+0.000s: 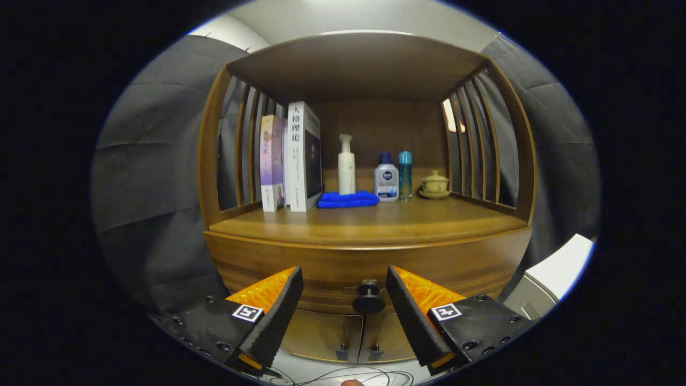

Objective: Pull open the drawer, take out the items inside it, and place them on the countertop above the cabinet.

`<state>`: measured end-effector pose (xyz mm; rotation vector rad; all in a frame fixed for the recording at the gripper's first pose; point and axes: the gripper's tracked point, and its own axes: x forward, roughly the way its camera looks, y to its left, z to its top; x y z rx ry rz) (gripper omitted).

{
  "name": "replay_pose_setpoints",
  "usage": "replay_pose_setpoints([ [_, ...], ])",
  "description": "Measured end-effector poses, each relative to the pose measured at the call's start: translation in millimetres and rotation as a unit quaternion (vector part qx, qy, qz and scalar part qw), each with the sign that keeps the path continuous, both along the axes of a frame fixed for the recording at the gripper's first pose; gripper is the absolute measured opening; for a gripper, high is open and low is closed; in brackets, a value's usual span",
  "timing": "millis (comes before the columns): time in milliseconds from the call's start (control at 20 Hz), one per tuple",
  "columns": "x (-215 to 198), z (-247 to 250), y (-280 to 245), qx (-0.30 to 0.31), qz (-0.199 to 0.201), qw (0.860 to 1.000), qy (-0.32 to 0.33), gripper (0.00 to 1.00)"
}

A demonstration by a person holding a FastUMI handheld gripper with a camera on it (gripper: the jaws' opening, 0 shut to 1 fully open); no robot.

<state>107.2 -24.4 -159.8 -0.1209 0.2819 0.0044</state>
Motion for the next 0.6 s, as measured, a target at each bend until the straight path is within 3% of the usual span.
replay_pose_setpoints([
  [300, 16, -33, -21, -0.009, -0.025, 0.999, 0.023, 0.98],
  [550, 24, -52, -29, -0.014, -0.034, 0.998, 0.044, 0.92],
  [600, 22, -53, -32, -0.015, -0.040, 0.998, 0.044, 0.87],
])
